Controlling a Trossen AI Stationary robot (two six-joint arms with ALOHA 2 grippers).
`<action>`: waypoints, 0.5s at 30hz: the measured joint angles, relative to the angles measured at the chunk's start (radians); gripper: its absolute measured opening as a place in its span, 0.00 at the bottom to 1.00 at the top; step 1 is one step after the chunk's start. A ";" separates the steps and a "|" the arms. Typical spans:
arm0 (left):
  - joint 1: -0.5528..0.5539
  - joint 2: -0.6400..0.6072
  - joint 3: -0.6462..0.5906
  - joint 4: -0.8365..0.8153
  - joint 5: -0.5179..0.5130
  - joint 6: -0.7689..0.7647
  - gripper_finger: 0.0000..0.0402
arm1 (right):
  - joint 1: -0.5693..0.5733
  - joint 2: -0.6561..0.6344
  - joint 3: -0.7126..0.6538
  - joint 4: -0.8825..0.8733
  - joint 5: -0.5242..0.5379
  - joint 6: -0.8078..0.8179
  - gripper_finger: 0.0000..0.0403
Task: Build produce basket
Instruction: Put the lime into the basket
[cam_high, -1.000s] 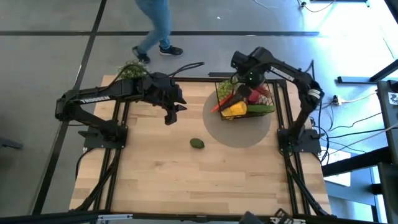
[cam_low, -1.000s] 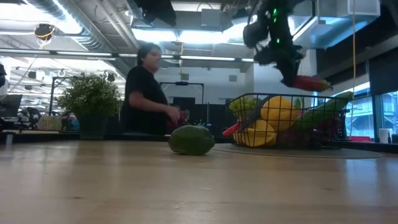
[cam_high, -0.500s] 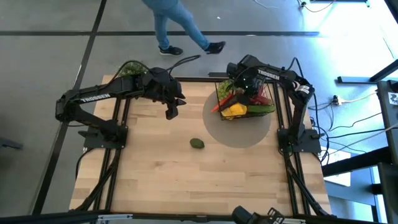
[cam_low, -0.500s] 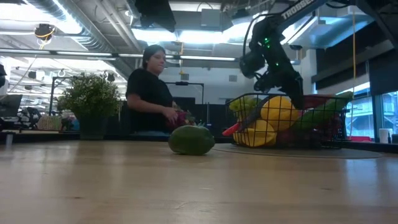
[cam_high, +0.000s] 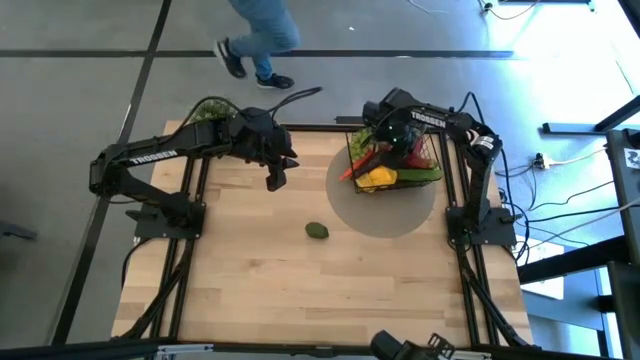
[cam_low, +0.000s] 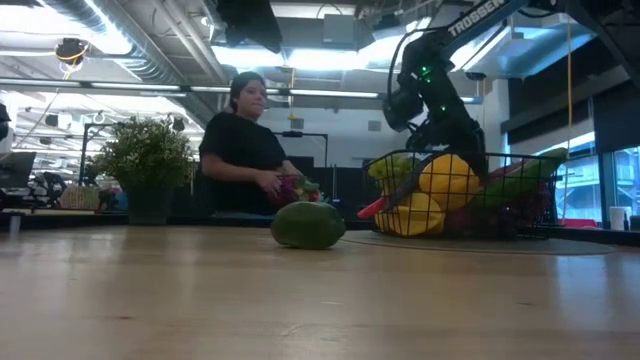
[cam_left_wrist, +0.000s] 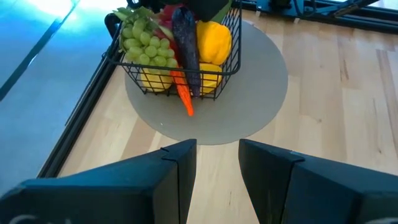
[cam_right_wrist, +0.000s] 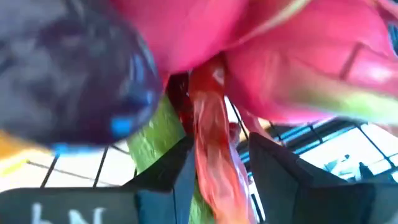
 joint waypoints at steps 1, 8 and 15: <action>0.000 0.000 0.000 -0.001 0.000 0.000 0.27 | 0.000 0.000 0.008 -0.015 0.000 0.005 0.34; 0.000 0.000 -0.001 -0.078 0.006 -0.017 0.27 | 0.021 -0.104 0.086 -0.015 -0.073 0.052 0.35; -0.003 0.064 -0.002 -0.117 0.166 0.124 0.27 | 0.115 -0.266 0.121 -0.010 -0.081 0.133 0.34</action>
